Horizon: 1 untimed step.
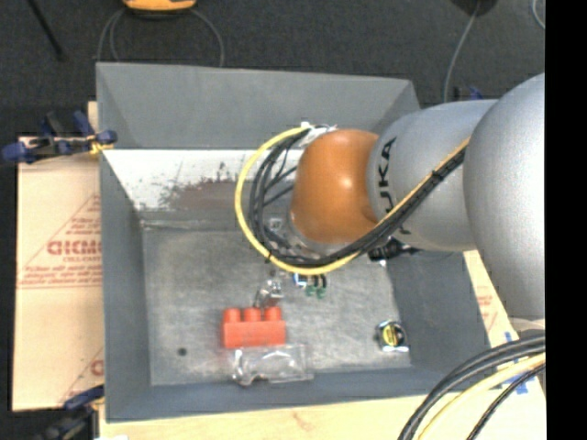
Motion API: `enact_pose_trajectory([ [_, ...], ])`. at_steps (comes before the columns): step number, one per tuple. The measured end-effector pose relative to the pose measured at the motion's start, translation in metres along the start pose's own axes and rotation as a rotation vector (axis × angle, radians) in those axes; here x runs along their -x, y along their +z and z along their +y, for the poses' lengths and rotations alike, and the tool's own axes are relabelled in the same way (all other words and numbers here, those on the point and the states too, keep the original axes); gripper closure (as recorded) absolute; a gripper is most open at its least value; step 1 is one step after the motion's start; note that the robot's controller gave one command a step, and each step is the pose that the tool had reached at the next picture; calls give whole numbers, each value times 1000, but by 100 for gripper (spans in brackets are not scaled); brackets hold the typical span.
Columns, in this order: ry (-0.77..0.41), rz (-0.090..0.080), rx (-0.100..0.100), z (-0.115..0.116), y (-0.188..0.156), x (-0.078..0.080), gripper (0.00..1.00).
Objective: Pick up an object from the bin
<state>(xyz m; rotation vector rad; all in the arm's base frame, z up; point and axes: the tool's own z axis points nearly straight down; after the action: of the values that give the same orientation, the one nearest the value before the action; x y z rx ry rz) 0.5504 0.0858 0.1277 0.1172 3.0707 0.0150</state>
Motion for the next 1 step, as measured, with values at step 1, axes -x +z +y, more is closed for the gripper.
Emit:
enact_pose_trajectory([
  [1, -83, 56, -11, -20, 17, 39, 0],
])
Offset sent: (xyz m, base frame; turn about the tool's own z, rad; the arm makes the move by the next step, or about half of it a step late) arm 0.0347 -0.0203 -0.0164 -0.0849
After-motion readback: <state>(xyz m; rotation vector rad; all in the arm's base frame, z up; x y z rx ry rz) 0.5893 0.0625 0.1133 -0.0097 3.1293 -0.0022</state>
